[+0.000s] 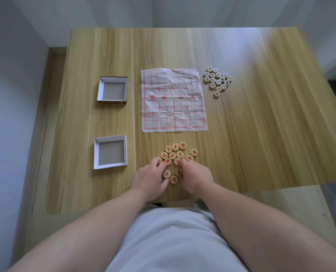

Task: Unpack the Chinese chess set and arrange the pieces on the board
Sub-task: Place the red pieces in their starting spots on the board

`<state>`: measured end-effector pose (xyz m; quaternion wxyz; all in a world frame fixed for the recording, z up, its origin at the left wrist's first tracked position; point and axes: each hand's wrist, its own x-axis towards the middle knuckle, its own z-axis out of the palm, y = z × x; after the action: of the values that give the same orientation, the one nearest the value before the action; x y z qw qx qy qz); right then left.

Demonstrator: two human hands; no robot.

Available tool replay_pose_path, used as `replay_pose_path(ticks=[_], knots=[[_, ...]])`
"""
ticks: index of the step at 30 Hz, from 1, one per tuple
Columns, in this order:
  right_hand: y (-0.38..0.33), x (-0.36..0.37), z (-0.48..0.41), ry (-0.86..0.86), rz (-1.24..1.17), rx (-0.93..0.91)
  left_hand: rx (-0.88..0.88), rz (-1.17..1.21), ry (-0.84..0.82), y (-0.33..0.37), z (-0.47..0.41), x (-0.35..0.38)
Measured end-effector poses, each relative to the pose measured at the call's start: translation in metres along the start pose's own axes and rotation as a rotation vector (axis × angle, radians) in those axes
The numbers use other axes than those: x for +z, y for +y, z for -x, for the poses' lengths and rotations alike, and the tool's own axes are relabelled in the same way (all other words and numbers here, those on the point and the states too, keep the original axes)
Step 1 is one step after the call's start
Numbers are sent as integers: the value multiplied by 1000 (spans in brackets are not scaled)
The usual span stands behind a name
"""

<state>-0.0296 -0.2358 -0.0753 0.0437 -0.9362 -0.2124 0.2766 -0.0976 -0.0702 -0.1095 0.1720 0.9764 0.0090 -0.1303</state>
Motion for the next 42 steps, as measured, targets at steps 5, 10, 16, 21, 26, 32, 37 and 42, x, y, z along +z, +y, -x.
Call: replay_pose_path(ticks=[5, 10, 16, 21, 26, 32, 37, 42], knots=[[-2, 1, 1, 11, -2, 6, 47, 15, 38, -3, 1, 0], [1, -13, -4, 96, -77, 20, 14, 73, 102, -10, -16, -20], [-1, -58, -63, 198, -242, 158, -240, 133, 123, -24, -93, -70], [-7, -86, -133, 202, -314, 168, -446, 220, 157, -36, -159, -96], [-12, -99, -194, 171, -328, 143, -538, 250, 165, -59, -201, -99], [-15, -107, -222, 102, -330, 93, -512, 235, 136, -74, -212, -92], [-21, -99, -227, 84, -290, 51, -463, 209, 119, -83, -208, -88], [-24, -98, -227, 85, -277, 68, -431, 199, 120, -85, -205, -87]])
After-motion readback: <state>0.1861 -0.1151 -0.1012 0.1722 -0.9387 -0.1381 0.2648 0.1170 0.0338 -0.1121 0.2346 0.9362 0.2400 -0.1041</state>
